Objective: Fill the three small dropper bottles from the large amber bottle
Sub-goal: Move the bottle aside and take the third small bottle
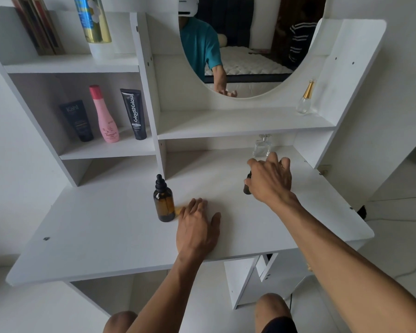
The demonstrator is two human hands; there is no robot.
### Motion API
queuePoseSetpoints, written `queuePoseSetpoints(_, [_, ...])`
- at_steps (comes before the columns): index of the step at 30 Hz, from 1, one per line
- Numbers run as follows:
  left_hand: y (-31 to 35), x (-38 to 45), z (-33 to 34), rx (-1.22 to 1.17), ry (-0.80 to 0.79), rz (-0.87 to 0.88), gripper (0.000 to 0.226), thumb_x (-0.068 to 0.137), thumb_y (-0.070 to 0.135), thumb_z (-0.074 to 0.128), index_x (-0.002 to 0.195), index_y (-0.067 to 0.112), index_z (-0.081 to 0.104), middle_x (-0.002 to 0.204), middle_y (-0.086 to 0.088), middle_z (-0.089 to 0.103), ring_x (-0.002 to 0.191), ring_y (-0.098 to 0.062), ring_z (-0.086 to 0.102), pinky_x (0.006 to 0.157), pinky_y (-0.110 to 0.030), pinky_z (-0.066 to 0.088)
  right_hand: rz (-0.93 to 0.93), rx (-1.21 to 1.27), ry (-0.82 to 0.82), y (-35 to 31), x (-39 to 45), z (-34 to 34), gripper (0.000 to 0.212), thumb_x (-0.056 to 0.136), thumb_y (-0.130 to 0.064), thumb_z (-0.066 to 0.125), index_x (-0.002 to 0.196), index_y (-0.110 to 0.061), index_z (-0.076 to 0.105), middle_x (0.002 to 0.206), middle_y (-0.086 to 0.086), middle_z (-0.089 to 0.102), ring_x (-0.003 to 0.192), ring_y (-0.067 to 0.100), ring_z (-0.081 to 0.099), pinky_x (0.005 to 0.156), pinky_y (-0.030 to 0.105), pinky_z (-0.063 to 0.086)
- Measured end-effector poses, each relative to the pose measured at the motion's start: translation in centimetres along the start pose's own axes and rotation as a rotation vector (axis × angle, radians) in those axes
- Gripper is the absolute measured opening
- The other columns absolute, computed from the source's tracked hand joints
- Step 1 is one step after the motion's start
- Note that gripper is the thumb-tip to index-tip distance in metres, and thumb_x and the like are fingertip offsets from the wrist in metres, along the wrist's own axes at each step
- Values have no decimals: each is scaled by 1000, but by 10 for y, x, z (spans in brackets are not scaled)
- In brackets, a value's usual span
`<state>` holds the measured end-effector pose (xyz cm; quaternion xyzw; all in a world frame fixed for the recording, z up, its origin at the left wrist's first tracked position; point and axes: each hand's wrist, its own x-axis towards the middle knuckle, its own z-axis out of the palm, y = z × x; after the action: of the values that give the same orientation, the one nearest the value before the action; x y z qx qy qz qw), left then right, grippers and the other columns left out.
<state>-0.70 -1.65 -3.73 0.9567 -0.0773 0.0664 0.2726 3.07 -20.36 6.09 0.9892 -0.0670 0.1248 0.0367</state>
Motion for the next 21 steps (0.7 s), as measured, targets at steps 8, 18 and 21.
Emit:
queuePoseSetpoints(8, [1,-1,-2,-21,2,-1,61,100,50,42,149,15,40,157,-2,38,147,-19,27,122,-35,18,-38,0,-47,-6,-4,-1,19,86,-7,59,101,-17,62,91,4,67,112,26,41,90,39,25])
queuePoseSetpoints(18, [2,-3,-3,-51,18,-3,60,99,48,47,148,14,42,154,-4,42,145,-21,31,120,-35,22,-131,270,-14,-35,-20,-9,23,91,-32,67,114,-29,64,102,2,67,114,22,47,81,35,21])
queuePoseSetpoints(21, [3,-2,-6,-96,34,-16,59,96,47,53,143,13,45,148,-5,49,138,-23,40,116,-36,30,-186,320,-5,-47,-32,-14,24,92,-34,67,115,-28,64,105,2,67,115,21,49,86,36,24])
